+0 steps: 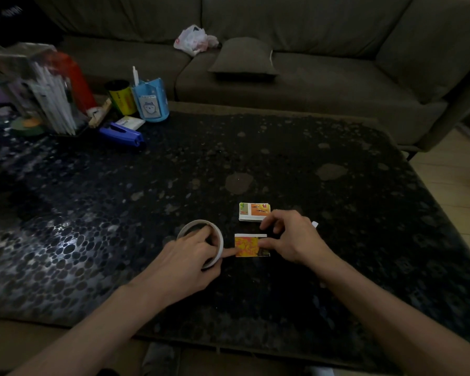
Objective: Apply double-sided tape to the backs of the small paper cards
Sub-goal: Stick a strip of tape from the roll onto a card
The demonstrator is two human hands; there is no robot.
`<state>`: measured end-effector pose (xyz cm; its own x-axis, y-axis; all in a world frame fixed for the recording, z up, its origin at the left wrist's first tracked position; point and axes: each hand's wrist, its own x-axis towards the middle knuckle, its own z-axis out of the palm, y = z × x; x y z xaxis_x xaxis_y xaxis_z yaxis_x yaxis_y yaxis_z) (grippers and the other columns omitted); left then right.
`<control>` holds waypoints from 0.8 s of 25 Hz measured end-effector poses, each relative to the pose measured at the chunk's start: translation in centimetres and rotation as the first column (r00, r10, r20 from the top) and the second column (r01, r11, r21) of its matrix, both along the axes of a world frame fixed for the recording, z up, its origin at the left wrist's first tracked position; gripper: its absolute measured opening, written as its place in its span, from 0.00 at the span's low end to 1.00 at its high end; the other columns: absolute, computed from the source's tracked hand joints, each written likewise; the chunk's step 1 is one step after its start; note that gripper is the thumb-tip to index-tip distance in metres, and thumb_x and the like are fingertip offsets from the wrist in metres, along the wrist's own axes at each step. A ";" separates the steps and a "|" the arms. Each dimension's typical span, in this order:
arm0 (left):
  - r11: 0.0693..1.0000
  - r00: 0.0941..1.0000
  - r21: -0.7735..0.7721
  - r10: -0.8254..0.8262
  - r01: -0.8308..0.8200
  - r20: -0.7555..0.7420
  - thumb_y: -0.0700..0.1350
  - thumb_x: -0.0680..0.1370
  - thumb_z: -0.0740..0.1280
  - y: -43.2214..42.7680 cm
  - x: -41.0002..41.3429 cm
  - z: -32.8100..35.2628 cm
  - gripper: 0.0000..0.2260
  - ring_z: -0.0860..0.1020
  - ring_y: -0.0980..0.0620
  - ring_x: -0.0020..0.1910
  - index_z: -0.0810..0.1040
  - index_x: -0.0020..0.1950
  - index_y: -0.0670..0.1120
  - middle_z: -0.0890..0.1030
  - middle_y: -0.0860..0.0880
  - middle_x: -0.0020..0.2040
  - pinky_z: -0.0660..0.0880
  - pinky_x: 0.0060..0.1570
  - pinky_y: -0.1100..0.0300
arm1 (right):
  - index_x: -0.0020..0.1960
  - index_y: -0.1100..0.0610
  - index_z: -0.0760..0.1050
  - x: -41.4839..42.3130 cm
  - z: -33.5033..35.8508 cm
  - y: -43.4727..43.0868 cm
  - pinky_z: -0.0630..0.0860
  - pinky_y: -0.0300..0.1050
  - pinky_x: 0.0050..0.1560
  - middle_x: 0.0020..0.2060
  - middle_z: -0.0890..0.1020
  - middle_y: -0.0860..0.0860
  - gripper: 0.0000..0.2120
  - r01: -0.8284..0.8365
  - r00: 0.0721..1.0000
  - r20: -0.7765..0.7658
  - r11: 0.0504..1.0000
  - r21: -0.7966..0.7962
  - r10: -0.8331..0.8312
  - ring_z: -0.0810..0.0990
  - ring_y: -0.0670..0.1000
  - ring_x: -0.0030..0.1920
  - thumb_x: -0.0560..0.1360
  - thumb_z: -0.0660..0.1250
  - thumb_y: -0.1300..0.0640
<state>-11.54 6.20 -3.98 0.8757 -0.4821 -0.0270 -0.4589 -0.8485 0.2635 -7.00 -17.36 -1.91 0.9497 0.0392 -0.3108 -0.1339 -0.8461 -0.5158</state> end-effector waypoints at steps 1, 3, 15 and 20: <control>1.000 1.000 -0.005 0.003 -0.003 -0.003 0.57 0.83 0.61 0.0 0.0 0.1 0.16 0.72 0.60 0.53 0.79 0.69 0.58 0.63 0.60 0.52 0.73 0.45 0.61 | 0.60 0.43 0.78 -0.1 0.1 -0.1 0.77 0.41 0.52 0.53 0.74 0.43 0.16 -0.028 1.000 -0.007 1.000 0.013 0.028 0.75 0.43 0.52 0.76 0.77 0.53; 1.000 1.000 -0.024 -0.004 0.003 -0.016 0.56 0.83 0.62 0.0 0.2 0.2 0.17 0.72 0.59 0.55 0.77 0.71 0.62 0.65 0.59 0.54 0.76 0.47 0.59 | 0.60 0.41 0.78 -0.4 0.3 -0.2 0.77 0.41 0.53 0.54 0.72 0.42 0.15 -0.085 0.996 -0.005 0.996 0.036 0.085 0.76 0.42 0.51 0.76 0.76 0.52; 0.888 0.989 -0.434 0.141 -0.151 -0.055 0.56 0.77 0.73 -1.4 0.8 -0.2 0.19 0.77 0.67 0.56 0.78 0.67 0.62 0.77 0.65 0.59 0.78 0.52 0.67 | 0.54 0.43 0.77 -1.0 0.5 0.2 0.80 0.37 0.45 0.52 0.81 0.44 0.17 -0.133 0.987 -0.048 0.946 0.296 0.154 0.83 0.43 0.49 0.73 0.79 0.59; 0.673 0.933 -0.666 0.101 -0.320 -0.347 0.50 0.78 0.74 -2.2 1.5 0.6 0.04 0.85 0.59 0.44 0.87 0.51 0.55 0.87 0.56 0.44 0.81 0.43 0.63 | 0.54 0.46 0.84 -1.4 1.4 0.0 0.80 0.33 0.46 0.47 0.87 0.44 0.12 -0.099 0.991 -0.017 0.822 0.560 0.131 0.86 0.39 0.49 0.74 0.79 0.57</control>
<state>-10.02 4.02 -3.39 0.9666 -0.2562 -0.0002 -0.1123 -0.4244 0.8985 -8.37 -17.33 -0.49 0.9103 0.3288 -0.2514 -0.0937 -0.4280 -0.8989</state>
